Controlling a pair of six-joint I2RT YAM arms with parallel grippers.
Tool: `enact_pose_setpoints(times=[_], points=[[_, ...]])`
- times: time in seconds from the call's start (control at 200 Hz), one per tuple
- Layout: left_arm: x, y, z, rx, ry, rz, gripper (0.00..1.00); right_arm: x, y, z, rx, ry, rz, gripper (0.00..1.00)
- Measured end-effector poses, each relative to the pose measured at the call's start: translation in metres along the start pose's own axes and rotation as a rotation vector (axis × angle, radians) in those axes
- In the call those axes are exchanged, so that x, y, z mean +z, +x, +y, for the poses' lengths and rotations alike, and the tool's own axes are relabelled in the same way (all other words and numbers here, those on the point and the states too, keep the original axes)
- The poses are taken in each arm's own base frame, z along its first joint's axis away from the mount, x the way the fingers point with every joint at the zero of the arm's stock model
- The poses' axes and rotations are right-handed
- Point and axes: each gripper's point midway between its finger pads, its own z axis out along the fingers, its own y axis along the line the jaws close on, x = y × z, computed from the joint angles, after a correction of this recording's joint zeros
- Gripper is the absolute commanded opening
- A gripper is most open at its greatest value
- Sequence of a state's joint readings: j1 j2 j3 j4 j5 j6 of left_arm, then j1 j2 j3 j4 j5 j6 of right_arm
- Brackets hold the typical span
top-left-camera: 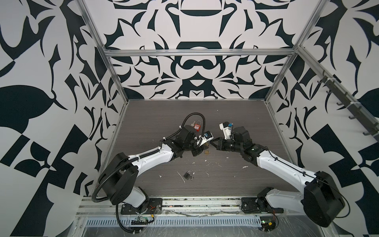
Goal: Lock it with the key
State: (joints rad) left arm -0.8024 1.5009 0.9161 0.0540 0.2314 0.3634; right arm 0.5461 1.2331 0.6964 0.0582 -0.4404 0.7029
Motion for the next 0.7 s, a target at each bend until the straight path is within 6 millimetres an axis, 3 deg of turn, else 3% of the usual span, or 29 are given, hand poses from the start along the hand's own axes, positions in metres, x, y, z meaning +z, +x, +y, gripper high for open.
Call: enact_pose_setpoints(times=[0.235, 0.41, 0.52, 0.615, 0.7], points=[[0.000, -0.001, 0.002, -0.004, -0.004, -0.007, 0.00, -0.001, -0.005, 0.001, -0.011, 0.016, -0.008, 0.00], [0.001, -0.013, 0.005, 0.007, -0.021, -0.078, 0.00, -0.013, -0.019, 0.009, -0.049, 0.058, -0.006, 0.17], [-0.001, -0.027, 0.004, 0.020, -0.038, -0.169, 0.00, -0.019, -0.018, 0.006, -0.044, 0.077, 0.038, 0.22], [-0.003, -0.023, -0.001, 0.007, -0.041, -0.195, 0.00, -0.028, -0.027, 0.006, -0.041, 0.083, 0.042, 0.32], [-0.003, -0.012, -0.004, -0.020, -0.036, -0.187, 0.00, -0.040, -0.046, 0.006, -0.049, 0.092, -0.004, 0.40]])
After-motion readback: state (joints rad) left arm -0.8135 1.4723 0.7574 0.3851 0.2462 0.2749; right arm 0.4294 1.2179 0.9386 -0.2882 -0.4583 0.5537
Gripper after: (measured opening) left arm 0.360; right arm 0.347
